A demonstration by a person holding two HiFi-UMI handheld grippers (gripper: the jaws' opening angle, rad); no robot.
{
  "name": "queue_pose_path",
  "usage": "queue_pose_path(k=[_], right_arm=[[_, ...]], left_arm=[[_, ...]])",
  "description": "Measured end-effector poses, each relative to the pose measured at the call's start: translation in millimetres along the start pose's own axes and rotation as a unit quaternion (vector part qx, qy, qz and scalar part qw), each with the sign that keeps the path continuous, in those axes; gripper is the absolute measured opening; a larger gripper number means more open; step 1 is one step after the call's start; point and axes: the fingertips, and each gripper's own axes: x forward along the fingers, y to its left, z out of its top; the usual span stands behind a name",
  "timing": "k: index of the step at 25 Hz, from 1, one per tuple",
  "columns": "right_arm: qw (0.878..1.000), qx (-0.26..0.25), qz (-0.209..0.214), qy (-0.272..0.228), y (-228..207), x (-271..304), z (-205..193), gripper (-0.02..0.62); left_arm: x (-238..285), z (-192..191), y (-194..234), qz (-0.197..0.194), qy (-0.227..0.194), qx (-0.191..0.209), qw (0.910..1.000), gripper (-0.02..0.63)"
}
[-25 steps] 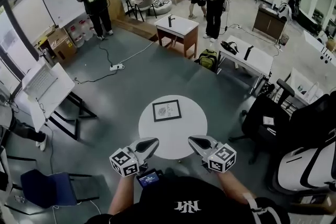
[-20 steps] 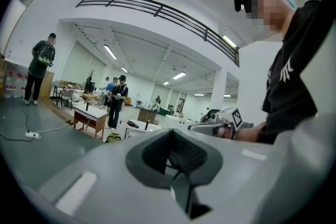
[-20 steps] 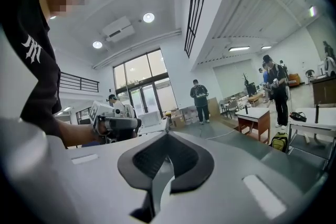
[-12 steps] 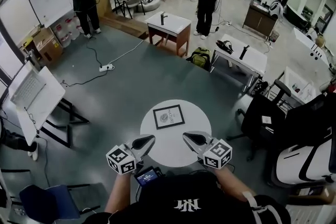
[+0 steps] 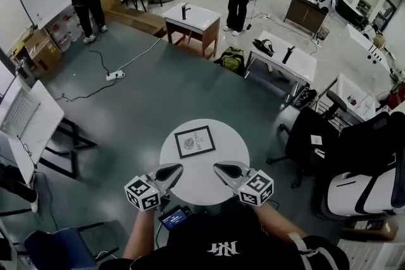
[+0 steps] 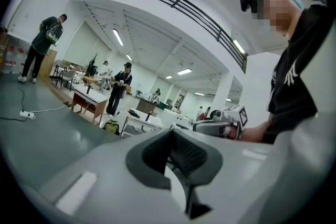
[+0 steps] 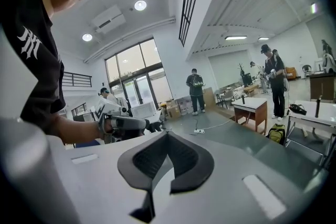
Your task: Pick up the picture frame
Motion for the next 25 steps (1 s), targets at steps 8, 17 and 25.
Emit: queue_pose_path(k=[8,17,25], right_arm=[[1.000,0.021,0.020,-0.009,-89.1,5.5,7.4,-0.002],[0.993,0.050,0.105,-0.001,-158.0,39.2,4.5,-0.001],[0.991,0.077,0.104,0.028,-228.7,82.2,-41.1,0.005]], left_arm=[[58.2,3.6,36.9,0.052,0.009,-0.036,0.9980,0.003],[108.6,28.6,99.1,0.144,-0.047,-0.096,0.9838,0.003],[119.7,-6.3,162.8,0.215,-0.003,-0.111,0.9702,0.003]])
